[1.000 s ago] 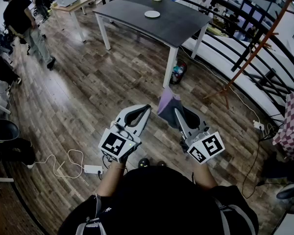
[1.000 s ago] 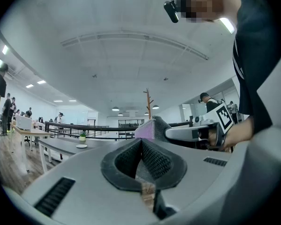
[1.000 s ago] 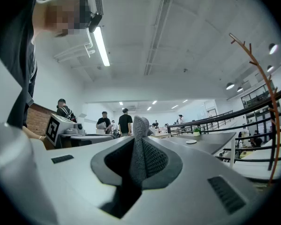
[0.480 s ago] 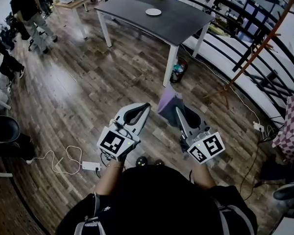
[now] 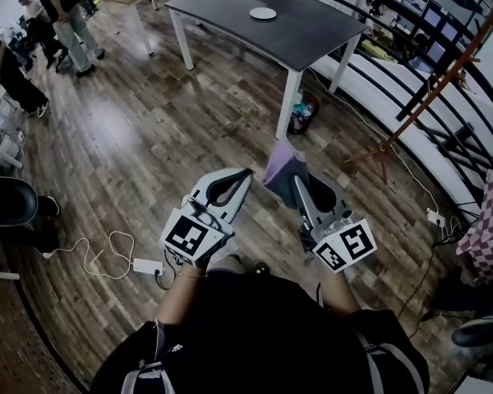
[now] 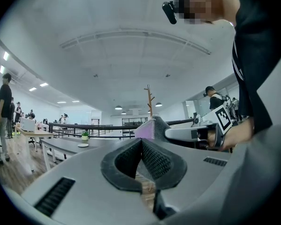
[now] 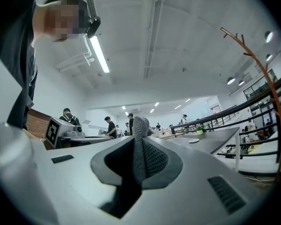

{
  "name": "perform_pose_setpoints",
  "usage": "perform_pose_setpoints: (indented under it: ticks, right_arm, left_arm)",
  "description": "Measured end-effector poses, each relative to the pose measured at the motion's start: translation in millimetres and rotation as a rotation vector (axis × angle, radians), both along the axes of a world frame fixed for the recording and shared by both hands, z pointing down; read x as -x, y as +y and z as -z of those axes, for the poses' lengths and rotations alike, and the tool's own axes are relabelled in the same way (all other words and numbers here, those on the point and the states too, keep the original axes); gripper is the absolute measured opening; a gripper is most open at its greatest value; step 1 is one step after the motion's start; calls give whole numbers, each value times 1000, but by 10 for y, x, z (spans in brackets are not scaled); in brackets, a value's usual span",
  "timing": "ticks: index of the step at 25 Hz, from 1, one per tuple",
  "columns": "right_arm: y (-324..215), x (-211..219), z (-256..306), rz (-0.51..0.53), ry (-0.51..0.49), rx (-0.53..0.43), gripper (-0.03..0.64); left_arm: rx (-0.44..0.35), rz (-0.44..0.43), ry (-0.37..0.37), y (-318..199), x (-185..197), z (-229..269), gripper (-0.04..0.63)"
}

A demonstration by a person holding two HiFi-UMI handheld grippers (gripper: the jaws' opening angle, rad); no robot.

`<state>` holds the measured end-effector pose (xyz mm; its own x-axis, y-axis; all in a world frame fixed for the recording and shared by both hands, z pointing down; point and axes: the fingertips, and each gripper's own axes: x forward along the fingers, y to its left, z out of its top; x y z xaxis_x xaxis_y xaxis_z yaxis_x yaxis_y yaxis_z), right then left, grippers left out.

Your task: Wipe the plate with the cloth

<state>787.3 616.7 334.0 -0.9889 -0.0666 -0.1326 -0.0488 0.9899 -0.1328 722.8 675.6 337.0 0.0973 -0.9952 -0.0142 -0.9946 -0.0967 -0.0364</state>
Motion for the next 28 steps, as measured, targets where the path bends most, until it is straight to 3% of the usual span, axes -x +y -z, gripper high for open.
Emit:
perform_pose_setpoints:
  ticks: [6,14,23,28]
  right_arm:
    - [-111,-83,-73,9,-1,26,40]
    - [-348,80,-62,-8,-1,16,40]
    - [-468,671,-23,-18,7,-5,40]
    - [-502,1139,-41,-19,19,-12,40]
  left_arm:
    - [6,10,-49,-61,-47,-100,8]
    - [7,18,-19,-265,164,-79,8]
    - [-4,12,-8,-410,740,-18,8]
    - [-29,-12,-37,-469,1178,-54,8]
